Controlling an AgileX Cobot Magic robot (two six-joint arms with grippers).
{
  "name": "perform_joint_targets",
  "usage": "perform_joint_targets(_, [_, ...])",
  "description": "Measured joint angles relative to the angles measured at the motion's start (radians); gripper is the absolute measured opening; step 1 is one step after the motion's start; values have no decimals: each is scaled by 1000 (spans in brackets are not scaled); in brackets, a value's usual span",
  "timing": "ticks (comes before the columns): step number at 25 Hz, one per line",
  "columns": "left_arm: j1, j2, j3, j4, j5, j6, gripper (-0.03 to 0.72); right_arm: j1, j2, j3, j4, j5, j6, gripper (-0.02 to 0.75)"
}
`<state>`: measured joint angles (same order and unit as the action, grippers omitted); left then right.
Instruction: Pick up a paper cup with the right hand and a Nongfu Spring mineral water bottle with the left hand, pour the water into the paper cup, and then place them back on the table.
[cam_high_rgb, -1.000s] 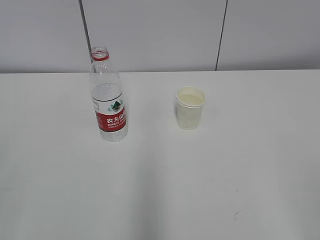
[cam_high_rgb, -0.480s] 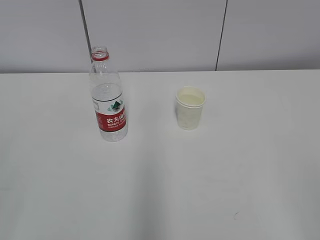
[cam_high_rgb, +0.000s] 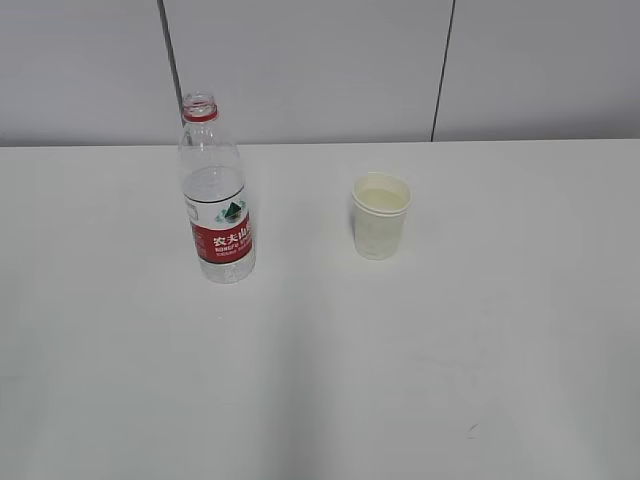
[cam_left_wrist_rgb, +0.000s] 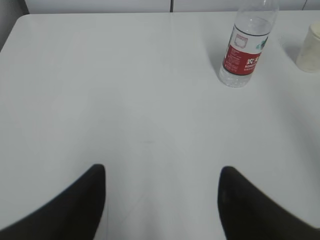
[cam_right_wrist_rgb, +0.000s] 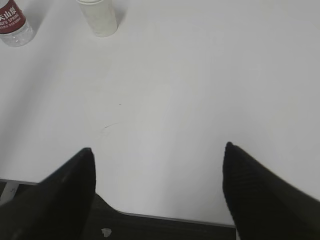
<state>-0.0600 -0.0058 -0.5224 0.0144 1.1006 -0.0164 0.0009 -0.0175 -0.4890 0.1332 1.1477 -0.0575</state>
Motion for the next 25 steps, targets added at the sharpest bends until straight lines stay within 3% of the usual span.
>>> perform_joint_targets(25, [0, 0, 0, 0, 0, 0, 442, 0, 0, 0, 0, 0, 0, 588])
